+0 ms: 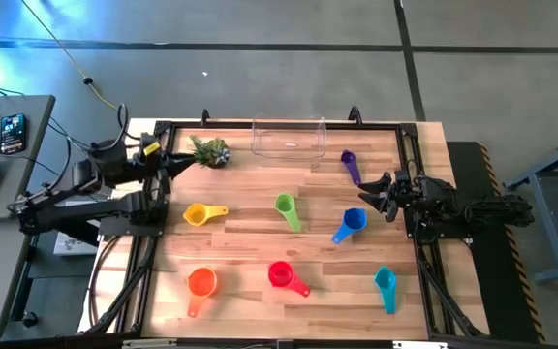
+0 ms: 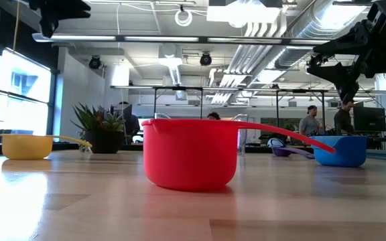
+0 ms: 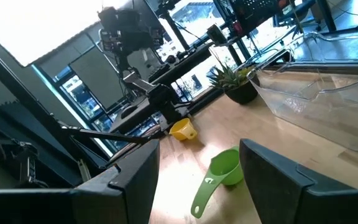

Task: Nest measuring cups in basket
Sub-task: Move the orange measuring cup to the middle left

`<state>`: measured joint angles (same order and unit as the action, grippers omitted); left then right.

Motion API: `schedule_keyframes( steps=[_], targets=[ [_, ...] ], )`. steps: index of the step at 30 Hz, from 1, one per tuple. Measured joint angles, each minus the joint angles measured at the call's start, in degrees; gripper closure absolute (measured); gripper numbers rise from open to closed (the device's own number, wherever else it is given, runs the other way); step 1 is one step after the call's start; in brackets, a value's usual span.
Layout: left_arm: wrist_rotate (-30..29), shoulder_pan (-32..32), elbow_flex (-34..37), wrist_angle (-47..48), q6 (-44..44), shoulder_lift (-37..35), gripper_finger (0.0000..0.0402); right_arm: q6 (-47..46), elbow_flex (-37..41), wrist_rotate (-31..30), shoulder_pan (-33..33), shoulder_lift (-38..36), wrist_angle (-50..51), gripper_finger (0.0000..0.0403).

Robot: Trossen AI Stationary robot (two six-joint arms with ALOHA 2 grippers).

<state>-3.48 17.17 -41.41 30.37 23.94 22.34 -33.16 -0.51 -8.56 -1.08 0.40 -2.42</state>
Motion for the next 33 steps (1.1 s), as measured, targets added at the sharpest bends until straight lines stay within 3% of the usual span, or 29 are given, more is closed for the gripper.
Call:
schedule_keyframes(
  steps=[11,21,33],
  targets=[
    [3.72,0.04,-13.14,4.91,-9.64,13.00,0.0339,-2.68,0.00,-0.04,0.00,0.00,-0.37,0.0190],
    [4.01,0.69,-17.66,7.50,-16.76,17.95,0.0339,-5.87,0.00,-0.17,-0.02,-0.01,-0.35,0.0190],
    [3.65,2.69,-17.68,17.73,-7.30,19.33,0.0339,-5.34,0.00,-0.15,-0.02,-0.02,-0.37,0.0190]
  ],
)
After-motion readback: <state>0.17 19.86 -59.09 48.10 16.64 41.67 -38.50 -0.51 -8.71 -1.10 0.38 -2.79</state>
